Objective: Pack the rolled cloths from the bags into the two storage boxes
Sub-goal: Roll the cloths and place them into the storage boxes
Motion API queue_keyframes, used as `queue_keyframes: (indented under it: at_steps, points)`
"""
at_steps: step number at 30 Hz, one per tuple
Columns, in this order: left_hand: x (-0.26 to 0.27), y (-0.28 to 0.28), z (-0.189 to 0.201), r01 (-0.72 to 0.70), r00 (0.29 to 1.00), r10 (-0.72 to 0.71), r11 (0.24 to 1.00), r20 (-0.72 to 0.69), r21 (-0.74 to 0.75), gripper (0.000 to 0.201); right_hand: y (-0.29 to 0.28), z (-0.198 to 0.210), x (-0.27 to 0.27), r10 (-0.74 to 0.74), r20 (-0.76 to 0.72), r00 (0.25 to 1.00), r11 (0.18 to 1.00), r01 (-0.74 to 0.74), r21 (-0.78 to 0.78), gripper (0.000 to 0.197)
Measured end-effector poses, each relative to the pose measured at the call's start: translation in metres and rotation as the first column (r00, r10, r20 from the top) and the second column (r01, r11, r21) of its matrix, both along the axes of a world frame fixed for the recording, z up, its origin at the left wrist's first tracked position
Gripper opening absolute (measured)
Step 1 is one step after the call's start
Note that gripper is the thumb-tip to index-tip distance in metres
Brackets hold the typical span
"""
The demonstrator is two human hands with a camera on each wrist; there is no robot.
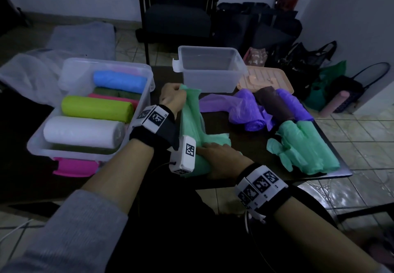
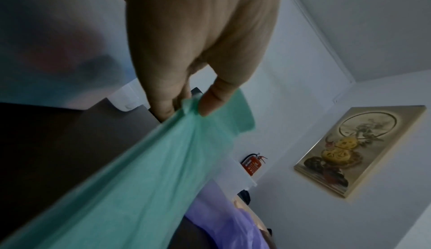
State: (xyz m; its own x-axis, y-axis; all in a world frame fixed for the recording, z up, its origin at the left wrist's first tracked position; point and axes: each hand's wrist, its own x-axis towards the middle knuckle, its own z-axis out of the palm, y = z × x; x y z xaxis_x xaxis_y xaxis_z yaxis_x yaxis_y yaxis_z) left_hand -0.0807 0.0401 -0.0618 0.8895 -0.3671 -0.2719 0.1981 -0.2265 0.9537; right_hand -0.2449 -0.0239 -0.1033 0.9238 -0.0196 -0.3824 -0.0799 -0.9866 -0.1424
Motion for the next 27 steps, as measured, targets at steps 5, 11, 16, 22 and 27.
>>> queue_keyframes:
  at_steps: [5,11,16,22,27]
  points:
    - [-0.009,0.011,-0.004,0.129,0.975,-0.103,0.983,-0.196,0.128,0.028,0.002,-0.001,-0.002,-0.003,-0.046,0.999,1.000,0.004,0.014,0.061]
    - [-0.009,0.010,-0.019,0.181,0.983,-0.170,0.920,-0.062,0.347,0.046,0.003,-0.001,-0.001,0.008,-0.040,0.999,1.000,-0.007,0.023,0.061]
    - [0.001,0.000,-0.002,0.118,0.986,-0.145,0.956,0.082,0.268,0.036,0.005,-0.002,-0.002,0.001,-0.044,0.999,0.998,0.002,0.068,0.065]
    - [0.006,-0.008,0.011,0.093,0.991,-0.108,0.981,0.083,0.173,0.012,0.007,-0.007,-0.003,0.004,-0.006,1.000,0.996,-0.003,0.089,0.067]
    - [0.005,-0.006,0.010,0.098,0.994,-0.106,0.979,0.037,0.179,0.033,0.005,-0.006,-0.005,0.009,-0.015,1.000,0.998,-0.008,0.064,0.061]
